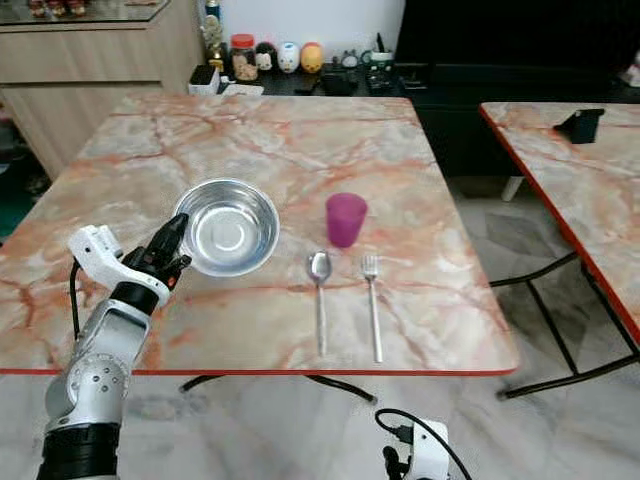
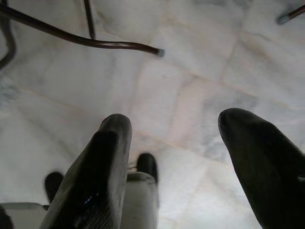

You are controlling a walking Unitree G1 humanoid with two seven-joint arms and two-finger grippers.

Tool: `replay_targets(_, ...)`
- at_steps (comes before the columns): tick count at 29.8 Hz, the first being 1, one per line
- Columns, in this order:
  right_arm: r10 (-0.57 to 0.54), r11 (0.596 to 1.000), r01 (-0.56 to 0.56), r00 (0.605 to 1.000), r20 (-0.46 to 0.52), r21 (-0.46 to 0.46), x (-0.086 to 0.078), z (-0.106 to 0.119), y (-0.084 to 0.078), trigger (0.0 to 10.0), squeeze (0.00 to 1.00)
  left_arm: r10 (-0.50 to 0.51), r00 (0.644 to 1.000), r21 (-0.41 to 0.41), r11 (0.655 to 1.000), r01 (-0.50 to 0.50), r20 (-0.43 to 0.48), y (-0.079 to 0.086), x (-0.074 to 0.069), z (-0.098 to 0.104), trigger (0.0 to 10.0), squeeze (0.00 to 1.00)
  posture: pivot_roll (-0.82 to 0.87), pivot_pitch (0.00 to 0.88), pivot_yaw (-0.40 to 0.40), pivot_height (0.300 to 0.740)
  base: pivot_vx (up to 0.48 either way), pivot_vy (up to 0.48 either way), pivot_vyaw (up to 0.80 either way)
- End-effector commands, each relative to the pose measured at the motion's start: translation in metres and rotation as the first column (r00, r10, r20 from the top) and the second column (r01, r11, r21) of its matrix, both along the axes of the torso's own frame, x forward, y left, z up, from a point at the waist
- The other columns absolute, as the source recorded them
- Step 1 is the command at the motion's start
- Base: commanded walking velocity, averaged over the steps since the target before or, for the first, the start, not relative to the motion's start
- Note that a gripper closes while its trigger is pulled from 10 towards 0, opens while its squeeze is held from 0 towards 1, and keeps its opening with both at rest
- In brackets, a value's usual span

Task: Setting the table

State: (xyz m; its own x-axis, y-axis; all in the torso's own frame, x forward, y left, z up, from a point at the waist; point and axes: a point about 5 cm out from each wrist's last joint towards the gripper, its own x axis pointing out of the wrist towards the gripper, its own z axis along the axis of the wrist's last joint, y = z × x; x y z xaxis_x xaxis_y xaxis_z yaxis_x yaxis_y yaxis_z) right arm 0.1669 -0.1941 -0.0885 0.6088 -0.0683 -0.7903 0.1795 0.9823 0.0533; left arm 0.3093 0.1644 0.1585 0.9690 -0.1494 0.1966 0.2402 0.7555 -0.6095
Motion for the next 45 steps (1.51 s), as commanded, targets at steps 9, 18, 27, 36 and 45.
replay_targets(9, 0.017, 1.0, -0.017, 1.0, -0.014, 0.008, -0.0053, -0.0026, 0.0032, 10.0, 0.0, 0.023, 0.999, 0.026, 0.999, -0.024, 0.033, 0.0054, -0.0068, 0.0041, 10.0, 0.0, 0.05, 0.0, -0.029, 0.74, 0.0, -0.472, 0.0)
replay_targets(18, -0.021, 1.0, 0.021, 1.0, -0.005, 0.001, -0.0029, -0.0015, 0.002, 10.0, 0.0, 0.041, 0.998, 0.024, 0.999, -0.042, 0.037, 0.0067, -0.0033, 0.0061, 10.0, 0.0, 0.03, 0.0, -0.026, 0.74, 0.0, -0.472, 0.0)
replay_targets(27, -0.06, 0.998, 0.06, 0.998, 0.011, 0.004, -0.0012, -0.0005, 0.0016, 10.0, 0.0, 0.027, 0.999, 0.027, 0.999, -0.028, 0.041, 0.0031, -0.0012, 0.0093, 10.0, 0.0, 0.03, 0.0, -0.022, 0.74, 0.0, -0.472, 0.0)
replay_targets(36, -0.058, 0.998, 0.058, 0.998, 0.011, 0.004, -0.0008, -0.0004, 0.0019, 10.0, 0.0, 0.025, 0.999, 0.026, 0.999, -0.026, 0.038, 0.0021, -0.0016, 0.0086, 10.0, 0.0, 0.03, 0.0, -0.022, 0.74, 0.0, -0.472, 0.0)
replay_targets(45, -0.065, 0.998, 0.065, 0.998, 0.007, 0.011, -0.0008, -0.0006, 0.0027, 10.0, 0.0, 0.02, 0.999, 0.028, 0.999, -0.021, 0.038, 0.0013, 0.0, 0.0098, 10.0, 0.0, 0.02, 0.0, -0.018, 0.74, 0.0, -0.472, 0.0)
